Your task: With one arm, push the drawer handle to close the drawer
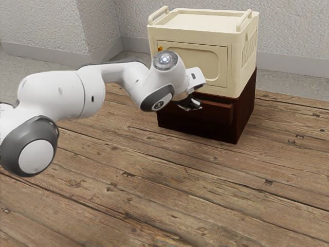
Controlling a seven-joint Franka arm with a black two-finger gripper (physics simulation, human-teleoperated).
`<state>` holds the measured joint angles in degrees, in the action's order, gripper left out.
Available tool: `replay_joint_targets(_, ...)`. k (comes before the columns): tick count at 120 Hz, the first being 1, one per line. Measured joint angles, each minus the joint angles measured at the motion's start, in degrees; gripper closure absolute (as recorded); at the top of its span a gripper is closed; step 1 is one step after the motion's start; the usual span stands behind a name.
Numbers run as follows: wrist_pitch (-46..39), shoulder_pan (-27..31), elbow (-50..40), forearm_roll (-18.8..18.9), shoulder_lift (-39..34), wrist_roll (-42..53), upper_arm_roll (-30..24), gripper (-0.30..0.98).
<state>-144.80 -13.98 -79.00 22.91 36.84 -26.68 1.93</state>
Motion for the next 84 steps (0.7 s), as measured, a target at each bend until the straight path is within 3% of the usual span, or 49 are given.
replay_joint_targets(84, -4.27, 1.31, 2.96, 2.53, 3.12, 2.20, -0.62, 0.79)
